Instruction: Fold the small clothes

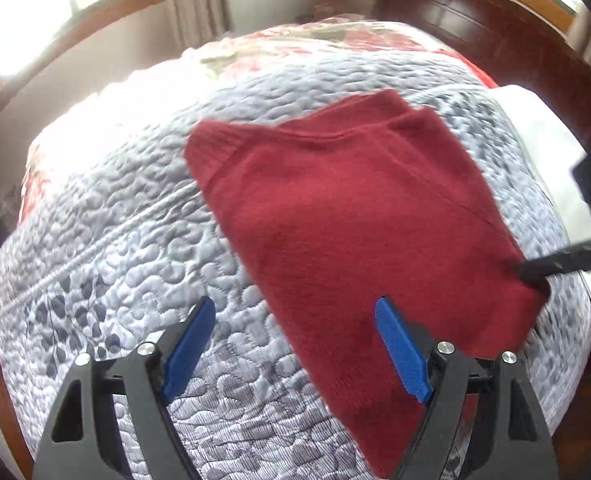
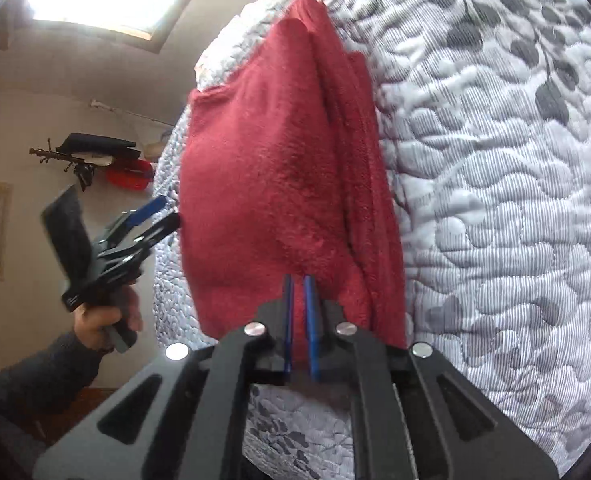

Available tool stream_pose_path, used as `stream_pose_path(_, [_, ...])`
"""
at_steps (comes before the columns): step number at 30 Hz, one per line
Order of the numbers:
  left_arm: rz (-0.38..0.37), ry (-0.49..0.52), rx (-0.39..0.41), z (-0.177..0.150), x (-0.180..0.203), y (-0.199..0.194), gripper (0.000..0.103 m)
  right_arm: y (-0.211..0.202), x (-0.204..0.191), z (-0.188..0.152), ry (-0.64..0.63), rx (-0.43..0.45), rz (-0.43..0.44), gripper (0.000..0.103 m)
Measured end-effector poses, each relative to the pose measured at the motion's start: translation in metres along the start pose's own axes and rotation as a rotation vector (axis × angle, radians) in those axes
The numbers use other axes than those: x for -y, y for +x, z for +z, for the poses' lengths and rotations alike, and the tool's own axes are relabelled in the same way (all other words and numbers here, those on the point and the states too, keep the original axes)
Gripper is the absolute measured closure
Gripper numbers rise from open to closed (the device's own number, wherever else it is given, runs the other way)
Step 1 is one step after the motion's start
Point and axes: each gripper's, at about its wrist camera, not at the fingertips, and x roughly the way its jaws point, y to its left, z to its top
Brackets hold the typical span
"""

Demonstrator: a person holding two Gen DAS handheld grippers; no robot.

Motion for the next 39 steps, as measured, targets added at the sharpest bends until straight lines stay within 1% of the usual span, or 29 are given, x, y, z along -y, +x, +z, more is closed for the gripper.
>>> stream_pose_path(2, [-0.006,-0.081,-0.011,-0.001,-0.013,0.007,0.019,-0.006,-0.012,-0.005,-0.014,0.014,0.039,0.086])
stream_pose_path(3, [-0.011,-0.101,-0.01,-0.003,-0.015,0.008,0.019,-0.001,-0.014,-0.009,-0.016,-0.008,0.062,0.085])
stream_pose_path(4, [-0.01,-0.103,-0.009,-0.005,-0.013,0.01,0.018,0.008,-0.015,-0.013,-0.021,-0.035,0.065,0.085])
stream_pose_path(5, [-0.003,-0.098,-0.013,-0.006,-0.011,0.012,0.017,0.017,-0.009,-0.017,-0.023,-0.059,0.04,0.084])
stream_pose_path(6, [0.005,-0.096,-0.022,-0.006,-0.009,0.016,0.016,0.02,-0.002,-0.022,-0.013,-0.072,0.009,0.091])
stream_pose_path(8, [0.008,-0.1,-0.041,-0.008,-0.008,0.027,0.013,0.023,0.024,-0.025,0.039,-0.057,-0.058,0.103])
stream_pose_path(10, [-0.014,-0.125,-0.055,-0.009,-0.007,0.03,0.012,0.018,0.034,-0.023,0.086,-0.048,-0.042,0.103])
stream_pose_path(11, [-0.021,-0.135,-0.059,-0.007,-0.006,0.031,0.013,0.013,0.026,-0.023,0.07,-0.049,-0.046,0.103])
stream_pose_path(13, [-0.032,-0.134,-0.053,-0.007,-0.004,0.025,0.014,-0.003,0.002,-0.017,0.011,-0.018,-0.029,0.093])
stream_pose_path(14, [-0.045,-0.14,-0.043,-0.007,-0.005,0.02,0.014,-0.011,-0.007,-0.012,0.0,0.008,-0.012,0.084])
stream_pose_path(15, [-0.062,-0.155,-0.022,-0.008,-0.006,0.012,0.014,-0.018,-0.017,-0.005,-0.014,0.041,-0.005,0.079])
stream_pose_path(16, [-0.081,-0.179,0.006,-0.008,-0.01,0.003,0.014,-0.023,-0.024,0.002,-0.031,0.07,-0.012,0.079])
stream_pose_path(18, [-0.135,-0.251,0.051,-0.013,-0.02,-0.014,0.014,-0.021,-0.032,0.02,-0.048,0.097,0.013,0.075])
stream_pose_path(19, [-0.164,-0.292,0.05,-0.017,-0.026,-0.018,0.014,-0.013,-0.035,0.028,-0.056,0.092,0.028,0.075])
stream_pose_path(21, [-0.236,-0.384,0.033,-0.027,-0.037,-0.02,0.014,0.009,-0.037,0.036,-0.07,0.05,0.054,0.075])
stream_pose_path(22, [-0.269,-0.42,0.019,-0.032,-0.041,-0.019,0.014,0.017,-0.033,0.046,-0.067,0.019,0.056,0.075])
stream_pose_path(23, [-0.316,-0.464,0.001,-0.038,-0.046,-0.015,0.014,0.029,-0.03,0.045,-0.078,-0.014,0.04,0.075])
stream_pose_path(25, [-0.402,-0.544,-0.039,-0.049,-0.051,-0.007,0.014,0.041,-0.02,0.038,-0.094,-0.06,-0.006,0.085])
stream_pose_path(26, [-0.452,-0.57,-0.057,-0.053,-0.052,-0.003,0.014,0.042,-0.012,0.036,-0.085,-0.067,-0.021,0.101])
stream_pose_path(28, [-0.531,-0.615,-0.071,-0.059,-0.056,0.003,0.014,0.035,0.006,0.038,-0.045,-0.061,-0.036,0.103])
stream_pose_path(31, [-0.661,-0.76,-0.092,-0.067,-0.07,0.014,0.014,0.014,0.013,0.037,-0.024,-0.021,-0.066,0.103])
stream_pose_path(32, [-0.702,-0.808,-0.091,-0.068,-0.077,0.017,0.014,0.003,0.012,0.038,-0.017,0.002,-0.09,0.089])
stream_pose_path(33, [-0.736,-0.844,-0.09,-0.069,-0.083,0.021,0.013,-0.003,0.015,0.038,-0.006,0.024,-0.088,0.067])
stream_pose_path(34, [-0.763,-0.871,-0.089,-0.068,-0.089,0.024,0.013,-0.015,0.016,0.041,0.014,0.059,-0.067,0.061])
stream_pose_path(35, [-0.777,-0.891,-0.087,-0.067,-0.095,0.028,0.013,-0.02,0.019,0.043,0.032,0.081,-0.055,0.052])
stream_pose_path(36, [-0.783,-0.899,-0.084,-0.065,-0.1,0.03,0.012,-0.026,0.021,0.047,0.051,0.092,-0.042,0.038])
stream_pose_path(37, [-0.787,-0.9,-0.083,-0.062,-0.104,0.034,0.012,-0.026,0.024,0.052,0.072,0.096,-0.023,0.03])
stream_pose_path(38, [-0.796,-0.901,-0.084,-0.06,-0.107,0.037,0.012,-0.023,0.026,0.057,0.094,0.092,0.004,0.017])
stream_pose_path(39, [-0.807,-0.901,-0.088,-0.057,-0.11,0.041,0.012,-0.016,0.029,0.062,0.107,0.073,0.034,0.016])
